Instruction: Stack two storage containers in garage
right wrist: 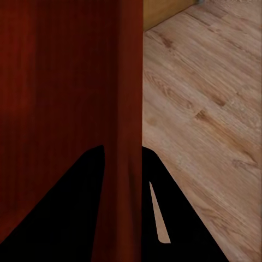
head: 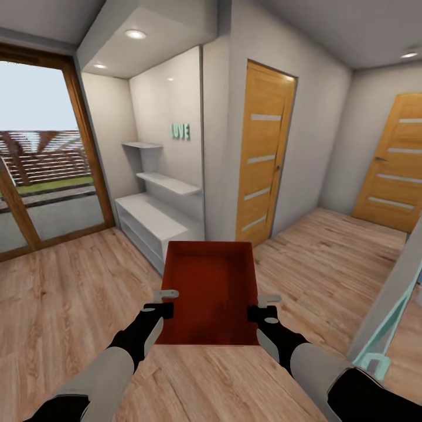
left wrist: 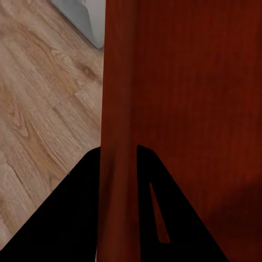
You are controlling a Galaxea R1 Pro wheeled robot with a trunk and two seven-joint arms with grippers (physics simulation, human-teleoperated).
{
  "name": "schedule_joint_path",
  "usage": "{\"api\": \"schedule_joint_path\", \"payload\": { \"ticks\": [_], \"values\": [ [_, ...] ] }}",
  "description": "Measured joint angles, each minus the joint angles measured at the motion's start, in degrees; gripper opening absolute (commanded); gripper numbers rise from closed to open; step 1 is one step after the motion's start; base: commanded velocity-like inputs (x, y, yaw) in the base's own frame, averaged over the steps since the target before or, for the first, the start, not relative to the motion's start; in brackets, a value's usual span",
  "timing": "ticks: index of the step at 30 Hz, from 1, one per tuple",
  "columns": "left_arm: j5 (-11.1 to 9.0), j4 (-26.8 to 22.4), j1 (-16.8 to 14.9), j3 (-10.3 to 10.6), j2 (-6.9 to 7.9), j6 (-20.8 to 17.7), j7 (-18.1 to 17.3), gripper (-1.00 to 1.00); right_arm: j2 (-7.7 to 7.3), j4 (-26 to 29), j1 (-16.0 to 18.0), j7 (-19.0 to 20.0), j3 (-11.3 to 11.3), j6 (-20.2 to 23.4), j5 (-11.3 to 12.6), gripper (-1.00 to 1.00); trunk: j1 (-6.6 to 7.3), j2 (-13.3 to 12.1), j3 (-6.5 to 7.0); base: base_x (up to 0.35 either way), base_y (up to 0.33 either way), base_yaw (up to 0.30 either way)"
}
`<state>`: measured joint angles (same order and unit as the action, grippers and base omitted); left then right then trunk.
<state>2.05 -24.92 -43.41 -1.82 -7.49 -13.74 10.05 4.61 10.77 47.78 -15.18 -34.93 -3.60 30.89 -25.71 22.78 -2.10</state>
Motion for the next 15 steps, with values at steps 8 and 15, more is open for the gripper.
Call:
{"api": "schedule_joint_path", "payload": {
  "ticks": [8, 15],
  "values": [
    [-0.02, 0.02, 0.0, 0.0, -0.01, 0.0, 0.01, -1.0, -0.01, 0.01, 0.0, 0.0, 0.01, 0.04, -0.03, -1.0, 0.0, 0.0, 0.0, 0.322, 0.0, 0.0],
    [0.01, -0.02, 0.0, 0.02, -0.01, 0.01, 0.02, -1.0, -0.01, -0.01, 0.0, 0.01, 0.03, -0.04, -0.04, -1.0, 0.0, 0.0, 0.0, 0.322, 0.0, 0.0]
  ]
}}
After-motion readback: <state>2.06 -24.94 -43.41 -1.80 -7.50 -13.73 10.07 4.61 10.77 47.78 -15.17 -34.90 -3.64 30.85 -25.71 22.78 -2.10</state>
